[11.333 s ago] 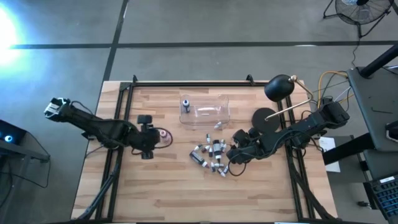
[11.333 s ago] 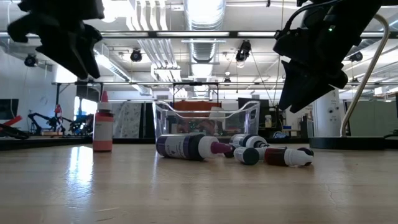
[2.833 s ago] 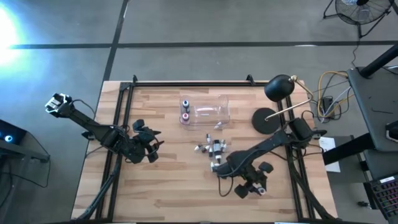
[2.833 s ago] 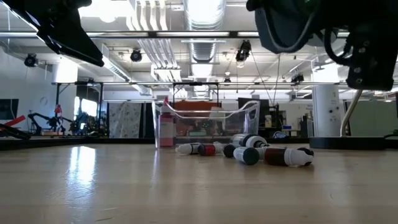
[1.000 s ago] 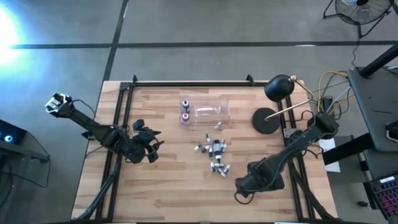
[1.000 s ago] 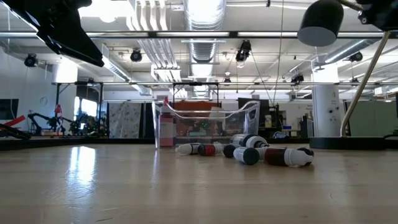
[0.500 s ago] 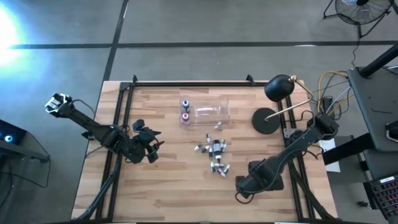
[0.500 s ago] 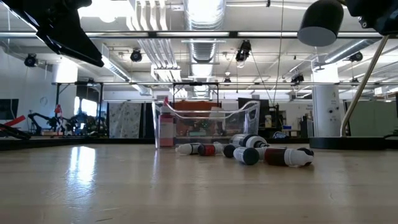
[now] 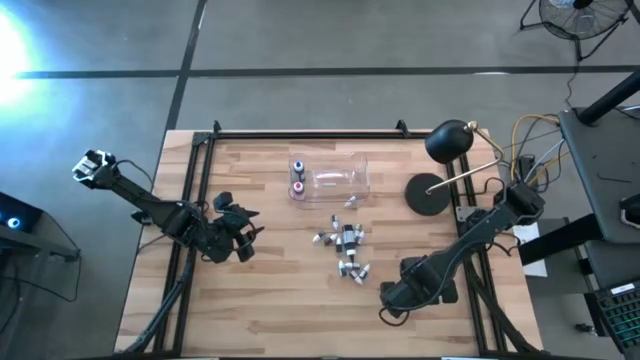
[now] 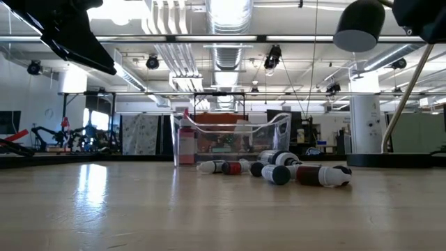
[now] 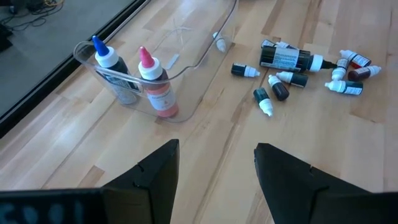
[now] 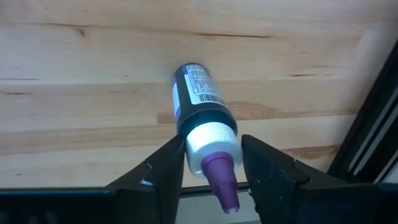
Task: Pick & Place food coloring
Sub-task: Put the large purple food coloring bottle into the transparent bin
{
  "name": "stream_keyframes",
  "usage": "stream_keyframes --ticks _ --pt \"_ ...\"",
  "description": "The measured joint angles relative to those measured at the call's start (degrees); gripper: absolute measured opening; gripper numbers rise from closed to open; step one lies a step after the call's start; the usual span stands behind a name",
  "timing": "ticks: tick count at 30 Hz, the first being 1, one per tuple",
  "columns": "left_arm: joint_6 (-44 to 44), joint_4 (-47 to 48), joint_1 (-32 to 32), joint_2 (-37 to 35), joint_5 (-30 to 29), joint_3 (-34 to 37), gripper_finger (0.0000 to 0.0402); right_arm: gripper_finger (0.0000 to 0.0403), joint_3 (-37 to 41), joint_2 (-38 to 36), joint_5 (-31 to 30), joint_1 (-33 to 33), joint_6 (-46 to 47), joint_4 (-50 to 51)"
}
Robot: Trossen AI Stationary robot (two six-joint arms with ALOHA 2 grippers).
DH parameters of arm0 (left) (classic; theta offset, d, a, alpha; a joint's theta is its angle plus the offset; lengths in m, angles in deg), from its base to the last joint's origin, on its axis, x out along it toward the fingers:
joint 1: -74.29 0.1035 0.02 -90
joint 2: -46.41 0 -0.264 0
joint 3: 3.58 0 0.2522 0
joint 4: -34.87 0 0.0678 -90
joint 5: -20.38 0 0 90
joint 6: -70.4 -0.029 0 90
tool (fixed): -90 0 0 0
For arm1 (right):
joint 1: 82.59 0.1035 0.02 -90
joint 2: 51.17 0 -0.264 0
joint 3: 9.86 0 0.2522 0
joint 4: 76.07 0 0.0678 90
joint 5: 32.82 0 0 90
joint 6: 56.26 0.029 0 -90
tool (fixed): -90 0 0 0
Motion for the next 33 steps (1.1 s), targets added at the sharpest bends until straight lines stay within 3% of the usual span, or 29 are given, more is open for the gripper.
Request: stream_keyframes --ticks 5,9,14,20,23,33 --pt "0.0 0.0 0.0 0.0 0.0 0.0 0.0184 0.0110 -0.5 0.0 0.0 0.0 -1.3 -0.1" --pt "0.0 0.0 0.0 0.0 0.0 0.0 0.0184 0.0107 -2.1 0.0 -0.2 -0.4 -3.0 0.5" --pt "0.0 0.0 0.0 0.0 0.0 0.0 0.0184 0.0109 -8.8 -0.1 -7.5 -3.3 -6.7 7.0" --pt "0.3 0.0 0.0 0.0 0.0 0.0 0.0184 0.0110 -22.3 0.1 -25.1 -11.3 -17.3 18.7" --pt "1.0 0.0 0.0 0.0 0.0 0.0 0.0184 0.0111 -27.7 1.1 -31.1 -16.6 -24.6 21.7" --pt "3.9 0.0 0.0 0.0 0.0 0.2 0.0184 0.0111 -38.7 8.3 -33.2 -33.9 -51.1 22.8"
